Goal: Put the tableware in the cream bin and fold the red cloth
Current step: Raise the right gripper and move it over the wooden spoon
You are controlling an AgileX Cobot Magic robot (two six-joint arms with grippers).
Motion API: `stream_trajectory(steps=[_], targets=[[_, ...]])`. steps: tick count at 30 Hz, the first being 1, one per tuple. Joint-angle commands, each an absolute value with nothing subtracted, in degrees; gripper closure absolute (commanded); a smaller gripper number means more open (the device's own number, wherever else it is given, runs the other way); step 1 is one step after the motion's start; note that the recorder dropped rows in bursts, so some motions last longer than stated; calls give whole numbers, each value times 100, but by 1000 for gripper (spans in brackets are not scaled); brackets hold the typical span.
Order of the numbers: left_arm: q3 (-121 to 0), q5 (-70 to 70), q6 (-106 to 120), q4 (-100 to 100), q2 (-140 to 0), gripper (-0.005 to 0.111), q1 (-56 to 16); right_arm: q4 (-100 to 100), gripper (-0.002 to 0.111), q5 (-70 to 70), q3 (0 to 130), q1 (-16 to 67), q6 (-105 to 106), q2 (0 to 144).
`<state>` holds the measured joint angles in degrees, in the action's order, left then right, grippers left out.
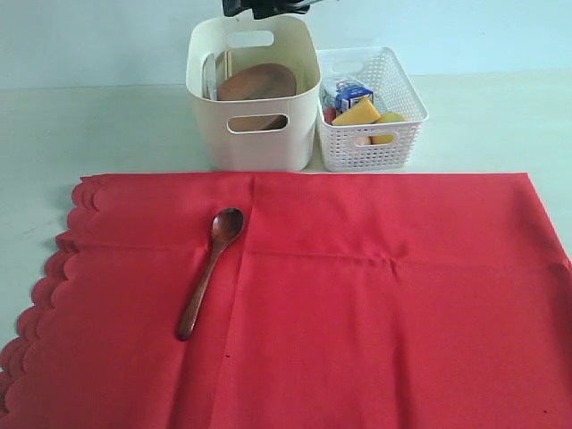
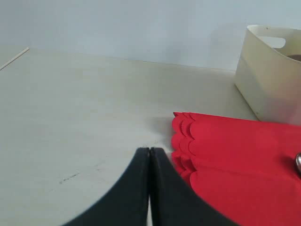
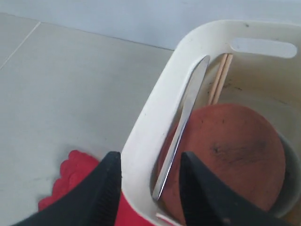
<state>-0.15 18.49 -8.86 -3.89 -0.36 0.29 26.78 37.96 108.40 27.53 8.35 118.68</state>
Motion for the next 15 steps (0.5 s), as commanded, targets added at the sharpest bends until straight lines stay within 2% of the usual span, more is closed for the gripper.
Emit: stream_trajectory(steps=[1, 8, 15], targets=[[0, 1826, -905, -386, 0, 106, -6, 2677, 68, 4820, 10839, 2756, 879, 11564], [0, 1826, -889, -386, 0, 106, -6, 2474, 68, 6091, 10839, 2936, 874, 11343], [0, 1826, -899, -386, 0, 106, -6, 2331, 68, 6472, 10839, 3410, 729, 11332]])
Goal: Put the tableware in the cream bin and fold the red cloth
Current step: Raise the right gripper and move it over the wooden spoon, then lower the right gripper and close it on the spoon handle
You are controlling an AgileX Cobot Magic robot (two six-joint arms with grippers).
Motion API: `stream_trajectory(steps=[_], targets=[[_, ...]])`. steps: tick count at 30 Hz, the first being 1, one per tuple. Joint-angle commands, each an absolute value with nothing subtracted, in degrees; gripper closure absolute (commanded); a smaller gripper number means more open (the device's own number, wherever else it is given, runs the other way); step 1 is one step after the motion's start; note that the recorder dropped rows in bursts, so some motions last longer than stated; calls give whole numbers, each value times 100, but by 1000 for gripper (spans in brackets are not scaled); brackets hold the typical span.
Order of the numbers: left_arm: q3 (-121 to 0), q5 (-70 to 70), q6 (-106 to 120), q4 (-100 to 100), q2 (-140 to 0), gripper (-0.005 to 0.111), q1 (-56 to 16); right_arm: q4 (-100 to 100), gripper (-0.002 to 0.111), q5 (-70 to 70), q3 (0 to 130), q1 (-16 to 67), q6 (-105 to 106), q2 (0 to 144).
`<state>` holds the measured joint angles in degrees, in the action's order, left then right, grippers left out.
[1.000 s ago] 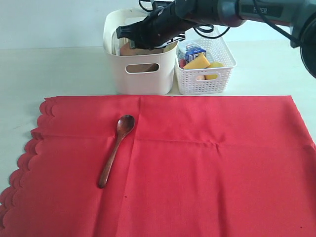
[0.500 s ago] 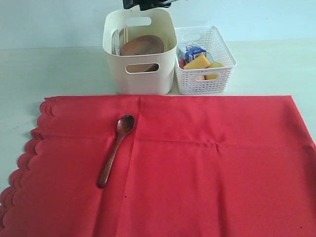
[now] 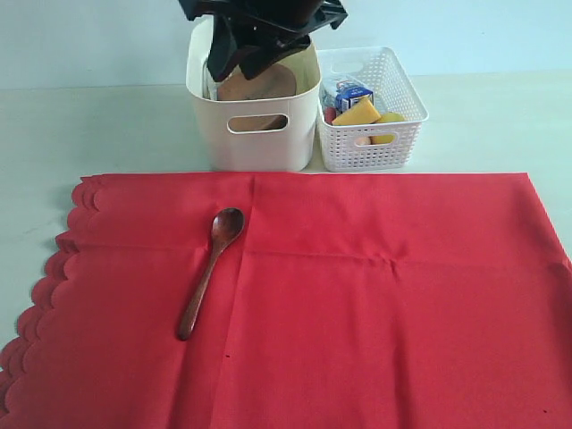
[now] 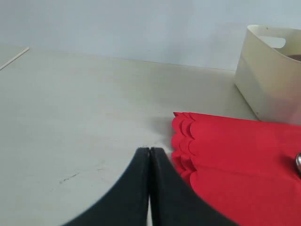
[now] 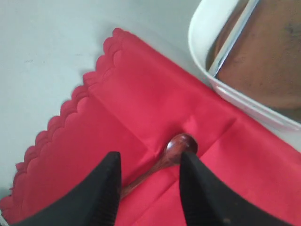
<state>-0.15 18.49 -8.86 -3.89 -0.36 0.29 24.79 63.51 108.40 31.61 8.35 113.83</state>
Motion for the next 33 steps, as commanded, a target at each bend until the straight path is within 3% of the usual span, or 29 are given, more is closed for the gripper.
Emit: stream_trajectory(steps=[1, 12, 19, 33], targets=[[0, 1826, -899, -386, 0, 106, -6, 2298, 68, 6472, 10839, 3475, 729, 11345], [0, 1826, -899, -386, 0, 106, -6, 1858, 68, 6736, 10839, 4266, 0, 11844], [0, 1826, -899, -386, 0, 106, -6, 2785, 68, 6930, 10839, 4266, -301, 12613], [0, 1826, -899, -386, 0, 106, -6, 1124, 68, 6708, 10839, 4374, -1706, 13138]])
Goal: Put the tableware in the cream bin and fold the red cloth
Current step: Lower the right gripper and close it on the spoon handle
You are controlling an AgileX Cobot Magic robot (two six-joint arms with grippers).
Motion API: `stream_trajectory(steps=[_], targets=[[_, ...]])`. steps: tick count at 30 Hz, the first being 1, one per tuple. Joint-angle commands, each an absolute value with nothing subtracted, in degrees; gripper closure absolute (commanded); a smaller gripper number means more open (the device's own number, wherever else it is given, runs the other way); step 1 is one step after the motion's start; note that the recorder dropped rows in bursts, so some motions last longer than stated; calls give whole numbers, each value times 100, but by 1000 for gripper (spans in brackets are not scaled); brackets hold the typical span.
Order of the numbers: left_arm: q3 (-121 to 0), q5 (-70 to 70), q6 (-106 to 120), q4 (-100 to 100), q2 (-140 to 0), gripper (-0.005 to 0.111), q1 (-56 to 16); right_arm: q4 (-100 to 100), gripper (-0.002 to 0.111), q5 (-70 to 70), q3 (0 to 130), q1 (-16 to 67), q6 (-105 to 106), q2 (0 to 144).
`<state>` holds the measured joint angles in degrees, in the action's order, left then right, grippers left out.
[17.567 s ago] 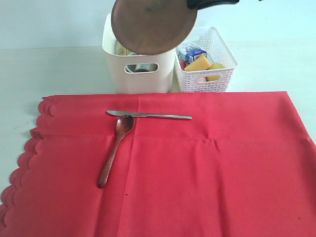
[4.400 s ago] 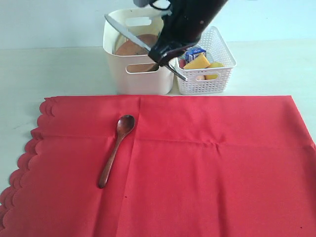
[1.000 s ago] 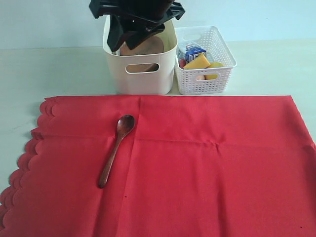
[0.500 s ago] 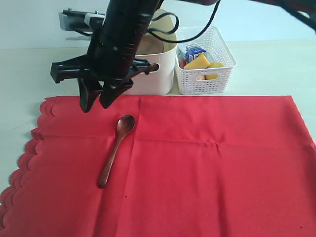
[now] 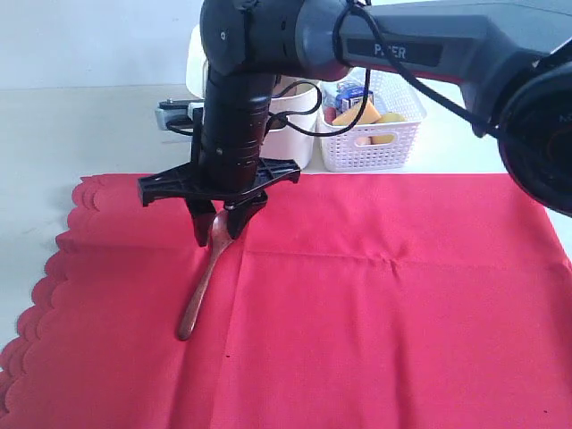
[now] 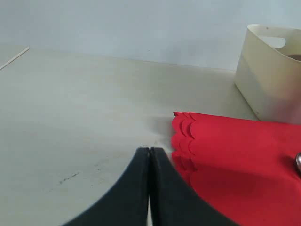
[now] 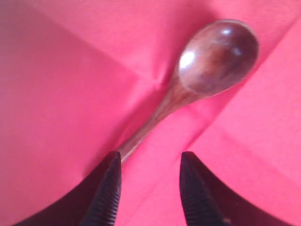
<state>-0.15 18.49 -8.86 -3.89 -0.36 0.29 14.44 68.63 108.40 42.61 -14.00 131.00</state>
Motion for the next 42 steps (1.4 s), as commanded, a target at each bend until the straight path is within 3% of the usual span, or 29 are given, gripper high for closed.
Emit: stream_trajectory(steps=[1, 9, 35, 42], targets=[[0, 1826, -899, -386, 0, 106, -6, 973, 68, 6646, 10839, 4442, -1788, 13138], [0, 1826, -899, -386, 0, 106, -6, 646, 68, 6469, 10839, 4866, -2699, 13371], [0, 1826, -899, -386, 0, 106, -6, 595, 68, 6378, 10839, 4864, -3896, 13677], [0, 1826, -899, -386, 0, 106, -6, 494, 81, 6364, 10839, 4864, -3896, 13685]])
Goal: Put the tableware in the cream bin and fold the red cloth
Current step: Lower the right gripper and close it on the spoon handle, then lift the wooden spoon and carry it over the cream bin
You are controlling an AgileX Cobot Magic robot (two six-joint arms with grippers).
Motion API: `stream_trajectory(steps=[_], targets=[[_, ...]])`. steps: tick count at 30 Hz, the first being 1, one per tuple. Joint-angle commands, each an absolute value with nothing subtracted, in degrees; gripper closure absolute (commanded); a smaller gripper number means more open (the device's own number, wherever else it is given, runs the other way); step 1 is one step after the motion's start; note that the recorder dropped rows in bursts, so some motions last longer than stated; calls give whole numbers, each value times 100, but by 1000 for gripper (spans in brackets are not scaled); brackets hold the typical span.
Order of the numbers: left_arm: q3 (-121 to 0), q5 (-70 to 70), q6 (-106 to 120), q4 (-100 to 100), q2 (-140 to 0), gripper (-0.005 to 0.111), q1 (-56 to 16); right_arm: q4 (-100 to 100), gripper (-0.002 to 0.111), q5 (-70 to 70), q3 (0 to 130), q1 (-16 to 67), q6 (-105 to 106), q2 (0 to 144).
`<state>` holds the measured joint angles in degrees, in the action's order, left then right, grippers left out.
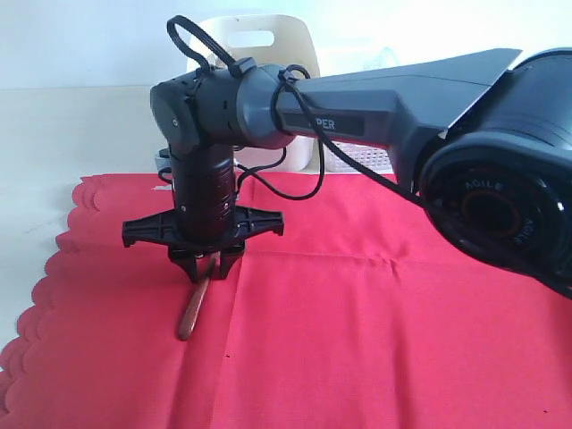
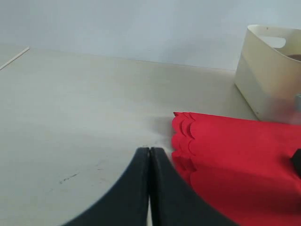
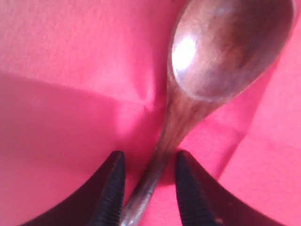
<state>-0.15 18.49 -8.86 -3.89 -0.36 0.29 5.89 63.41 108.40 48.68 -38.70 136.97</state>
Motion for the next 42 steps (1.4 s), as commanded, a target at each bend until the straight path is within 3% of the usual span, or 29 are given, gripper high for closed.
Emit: stream_trajectory(steps=[1, 9, 25, 42], targets=[[0, 1826, -899, -386, 0, 106, -6, 483, 84, 6364, 10839, 4864, -3896, 13685], [0, 1826, -899, -386, 0, 106, -6, 366, 108, 6364, 10839, 4864, -3714, 13685], [0, 1826, -899, -386, 0, 106, -6, 369, 108, 5934, 10839, 4864, -2396, 12708], [0, 1826, -899, -386, 0, 106, -6, -497, 108, 4578, 10839, 4729, -2068, 11248]])
